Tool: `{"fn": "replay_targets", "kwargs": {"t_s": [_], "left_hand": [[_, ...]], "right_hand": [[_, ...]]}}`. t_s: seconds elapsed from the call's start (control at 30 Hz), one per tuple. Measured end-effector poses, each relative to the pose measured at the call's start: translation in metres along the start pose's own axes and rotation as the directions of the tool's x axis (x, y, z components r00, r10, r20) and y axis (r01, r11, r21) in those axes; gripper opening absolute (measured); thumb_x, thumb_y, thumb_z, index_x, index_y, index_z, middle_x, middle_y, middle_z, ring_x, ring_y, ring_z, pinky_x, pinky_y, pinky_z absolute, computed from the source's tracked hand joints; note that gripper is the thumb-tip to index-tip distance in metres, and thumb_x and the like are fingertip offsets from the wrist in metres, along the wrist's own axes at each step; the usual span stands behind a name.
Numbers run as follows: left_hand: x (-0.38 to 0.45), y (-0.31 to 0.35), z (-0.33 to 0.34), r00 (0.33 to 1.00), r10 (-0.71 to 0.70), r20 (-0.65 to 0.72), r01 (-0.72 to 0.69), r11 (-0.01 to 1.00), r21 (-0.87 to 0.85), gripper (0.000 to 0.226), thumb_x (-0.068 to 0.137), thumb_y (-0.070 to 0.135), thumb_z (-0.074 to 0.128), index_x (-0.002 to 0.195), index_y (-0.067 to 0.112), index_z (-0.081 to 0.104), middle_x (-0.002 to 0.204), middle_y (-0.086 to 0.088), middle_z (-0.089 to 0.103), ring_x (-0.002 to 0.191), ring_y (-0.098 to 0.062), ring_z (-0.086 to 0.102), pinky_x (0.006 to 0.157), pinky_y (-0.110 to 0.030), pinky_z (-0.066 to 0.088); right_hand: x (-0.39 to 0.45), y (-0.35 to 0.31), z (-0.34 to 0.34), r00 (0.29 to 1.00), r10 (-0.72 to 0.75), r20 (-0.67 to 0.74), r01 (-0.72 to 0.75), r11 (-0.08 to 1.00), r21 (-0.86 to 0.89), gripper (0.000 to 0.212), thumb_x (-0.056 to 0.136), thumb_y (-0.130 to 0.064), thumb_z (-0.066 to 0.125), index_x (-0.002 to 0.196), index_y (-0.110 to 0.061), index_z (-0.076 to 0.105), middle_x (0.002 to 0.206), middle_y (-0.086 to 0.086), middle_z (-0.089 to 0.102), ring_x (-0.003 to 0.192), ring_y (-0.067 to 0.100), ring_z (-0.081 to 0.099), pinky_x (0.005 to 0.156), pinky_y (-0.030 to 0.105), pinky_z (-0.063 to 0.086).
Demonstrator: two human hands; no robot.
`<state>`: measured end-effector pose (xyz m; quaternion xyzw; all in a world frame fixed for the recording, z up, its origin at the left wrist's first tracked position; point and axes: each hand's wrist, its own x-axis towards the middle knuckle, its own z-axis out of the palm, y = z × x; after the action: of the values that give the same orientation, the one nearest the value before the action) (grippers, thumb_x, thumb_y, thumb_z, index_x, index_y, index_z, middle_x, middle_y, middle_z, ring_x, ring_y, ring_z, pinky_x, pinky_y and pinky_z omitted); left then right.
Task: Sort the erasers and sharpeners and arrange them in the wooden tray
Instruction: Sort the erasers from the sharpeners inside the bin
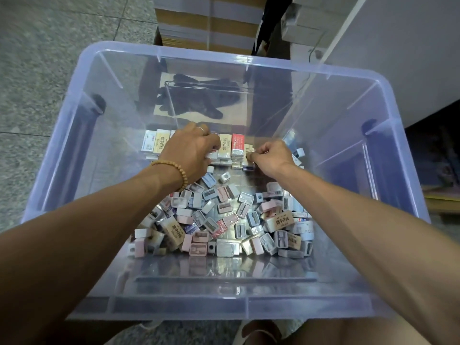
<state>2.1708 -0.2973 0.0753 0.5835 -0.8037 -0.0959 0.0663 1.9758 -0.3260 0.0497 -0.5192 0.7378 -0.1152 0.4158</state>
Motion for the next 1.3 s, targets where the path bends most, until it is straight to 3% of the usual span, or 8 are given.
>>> {"fn": "replay_targets", "kwargs": {"t_s": [0.07, 0.13, 0.23, 0.33, 0.57, 0.77, 1.03, 1.3], "left_hand": [[-0.005, 0.015, -0.007, 1.000, 0.008, 0.004, -0.008, 1.000, -0.014, 0.027, 0.083, 0.020, 0.071, 0.109, 0.018, 0.065, 0.100, -0.001, 0.064, 0.096, -0.023, 0.055, 0.085, -0.034, 0.045], [-0.015, 0.034, -0.010, 0.982, 0.054, 0.179, -0.028, 0.989, -0.146, 0.020, 0.085, 0.030, 0.069, 0.101, 0.025, 0.059, 0.093, 0.006, 0.060, 0.088, -0.016, 0.055, 0.078, -0.026, 0.047], [-0.032, 0.048, 0.001, 0.812, 0.183, 0.555, -0.082, 0.976, -0.201, 0.025, 0.083, 0.038, 0.071, 0.098, 0.028, 0.053, 0.086, 0.011, 0.054, 0.083, -0.012, 0.053, 0.072, -0.024, 0.046], [-0.041, 0.047, 0.012, 0.638, 0.211, 0.740, -0.205, 0.974, -0.101, 0.045, 0.082, 0.040, 0.073, 0.119, 0.021, 0.056, 0.102, 0.004, 0.060, 0.085, -0.012, 0.047, 0.075, -0.025, 0.041], [-0.040, 0.050, 0.018, 0.557, 0.236, 0.796, -0.219, 0.967, -0.133, 0.074, 0.074, 0.034, 0.082, 0.136, 0.017, 0.047, 0.125, -0.002, 0.055, 0.096, -0.014, 0.043, 0.081, -0.024, 0.037], [-0.043, 0.057, 0.028, 0.552, 0.237, 0.799, -0.106, 0.971, -0.215, 0.068, 0.071, 0.025, 0.085, 0.127, 0.018, 0.048, 0.111, 0.003, 0.049, 0.097, -0.014, 0.045, 0.084, -0.025, 0.043], [-0.043, 0.054, 0.033, 0.541, 0.267, 0.797, -0.040, 0.955, -0.294, 0.046, 0.077, 0.024, 0.081, 0.119, 0.020, 0.062, 0.110, 0.002, 0.060, 0.103, -0.017, 0.058, 0.085, -0.027, 0.049], [-0.039, 0.050, 0.032, 0.478, 0.260, 0.839, 0.010, 0.953, -0.302, 0.059, 0.067, 0.024, 0.086, 0.119, 0.021, 0.058, 0.105, 0.006, 0.061, 0.085, -0.013, 0.056, 0.080, -0.030, 0.055]], "right_hand": [[-0.007, 0.004, -0.006, 0.999, -0.012, 0.037, 0.016, 0.994, -0.112, 0.022, 0.093, -0.023, 0.069, 0.087, -0.002, 0.072, 0.094, 0.016, 0.073, 0.083, 0.022, 0.064, 0.082, 0.032, 0.051], [-0.014, 0.009, -0.013, 0.988, -0.052, 0.148, 0.095, 0.948, -0.304, 0.018, 0.092, -0.024, 0.067, 0.089, -0.008, 0.076, 0.094, 0.012, 0.074, 0.086, 0.023, 0.067, 0.076, 0.032, 0.052], [-0.027, 0.013, -0.023, 0.912, -0.063, 0.406, 0.288, 0.802, -0.524, 0.012, 0.089, -0.030, 0.070, 0.096, -0.022, 0.076, 0.094, -0.004, 0.071, 0.092, 0.018, 0.065, 0.073, 0.027, 0.044], [-0.038, 0.007, -0.030, 0.832, 0.011, 0.555, 0.385, 0.710, -0.590, 0.033, 0.088, -0.028, 0.066, 0.121, -0.023, 0.069, 0.109, -0.005, 0.062, 0.106, 0.018, 0.057, 0.087, 0.031, 0.047], [-0.040, 0.004, -0.037, 0.738, 0.153, 0.658, 0.494, 0.542, -0.680, 0.069, 0.068, -0.038, 0.088, 0.127, -0.032, 0.052, 0.122, -0.001, 0.043, 0.112, 0.022, 0.045, 0.085, 0.035, 0.040], [-0.048, 0.008, -0.033, 0.741, 0.197, 0.642, 0.479, 0.515, -0.711, 0.097, 0.064, -0.042, 0.091, 0.144, -0.027, 0.039, 0.136, 0.000, 0.051, 0.119, 0.024, 0.051, 0.094, 0.034, 0.042], [-0.053, 0.003, -0.031, 0.728, 0.206, 0.654, 0.487, 0.517, -0.704, 0.050, 0.070, -0.038, 0.088, 0.109, -0.031, 0.056, 0.113, -0.005, 0.055, 0.106, 0.023, 0.057, 0.078, 0.030, 0.043], [-0.060, 0.001, -0.030, 0.694, 0.258, 0.672, 0.482, 0.527, -0.700, 0.054, 0.075, -0.031, 0.085, 0.122, -0.021, 0.062, 0.110, -0.004, 0.058, 0.102, 0.021, 0.057, 0.073, 0.028, 0.041]]}}
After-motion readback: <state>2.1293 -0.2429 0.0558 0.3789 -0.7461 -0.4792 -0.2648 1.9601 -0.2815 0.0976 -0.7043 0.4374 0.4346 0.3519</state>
